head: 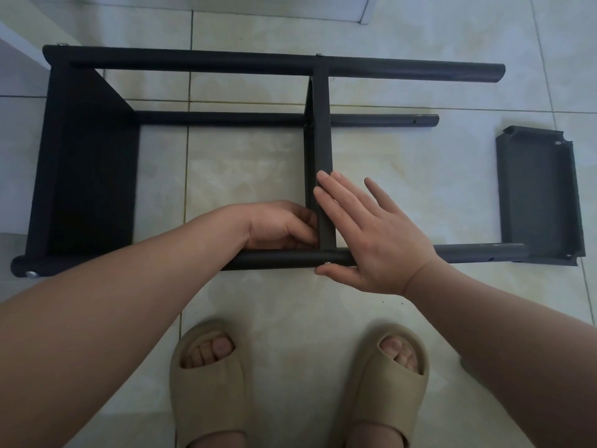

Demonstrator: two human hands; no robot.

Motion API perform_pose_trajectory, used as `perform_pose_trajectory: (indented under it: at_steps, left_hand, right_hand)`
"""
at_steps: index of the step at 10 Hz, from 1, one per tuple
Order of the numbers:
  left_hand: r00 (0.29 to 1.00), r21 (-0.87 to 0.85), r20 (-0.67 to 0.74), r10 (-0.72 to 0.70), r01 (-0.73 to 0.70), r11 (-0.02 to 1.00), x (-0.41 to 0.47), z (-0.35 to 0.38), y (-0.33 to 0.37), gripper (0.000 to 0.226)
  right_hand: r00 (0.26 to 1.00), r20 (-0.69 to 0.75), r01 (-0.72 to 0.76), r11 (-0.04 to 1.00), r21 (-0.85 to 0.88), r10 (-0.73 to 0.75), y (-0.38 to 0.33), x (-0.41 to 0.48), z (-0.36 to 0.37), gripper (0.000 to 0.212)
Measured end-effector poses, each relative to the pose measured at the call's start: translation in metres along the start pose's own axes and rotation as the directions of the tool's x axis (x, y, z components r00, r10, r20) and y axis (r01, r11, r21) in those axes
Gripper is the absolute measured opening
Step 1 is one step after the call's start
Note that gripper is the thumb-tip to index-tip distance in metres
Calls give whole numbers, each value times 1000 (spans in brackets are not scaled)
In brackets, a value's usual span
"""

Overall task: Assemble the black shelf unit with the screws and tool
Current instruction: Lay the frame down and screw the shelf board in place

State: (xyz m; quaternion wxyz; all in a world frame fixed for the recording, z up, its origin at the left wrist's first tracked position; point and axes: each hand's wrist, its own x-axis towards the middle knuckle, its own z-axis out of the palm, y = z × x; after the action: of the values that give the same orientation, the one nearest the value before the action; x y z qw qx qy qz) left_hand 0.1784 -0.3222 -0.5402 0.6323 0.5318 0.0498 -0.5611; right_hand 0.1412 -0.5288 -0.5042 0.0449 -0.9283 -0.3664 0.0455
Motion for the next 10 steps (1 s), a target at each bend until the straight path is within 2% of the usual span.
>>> perform_pose_trajectory:
  at_steps: [3, 6, 7, 9, 10]
  left_hand:
    - [1000, -7, -17, 4, -4, 1000, -1, 3, 3, 28]
    - [999, 26, 30, -13, 13, 1000, 3, 3, -2, 15]
    - [1000, 77, 15, -12, 11, 997, 2, 0, -4, 32]
    - [1000, 21, -12, -8, 9, 1000, 3, -1, -2, 17]
    - [1000, -48, 27, -9, 10, 999, 4, -2, -1, 30]
  right_hand:
    - [1000, 19, -3, 1000, -2, 3, 0, 0, -2, 97]
    - [1000, 13, -3, 1000, 4, 3, 0, 0, -1, 97]
    - [1000, 14, -5, 1000, 1, 5, 0, 0, -1, 97]
    - [1000, 21, -3, 1000, 5, 3, 0, 0, -2, 97]
    - [1000, 24, -5, 1000, 5, 5, 0, 0, -2, 97]
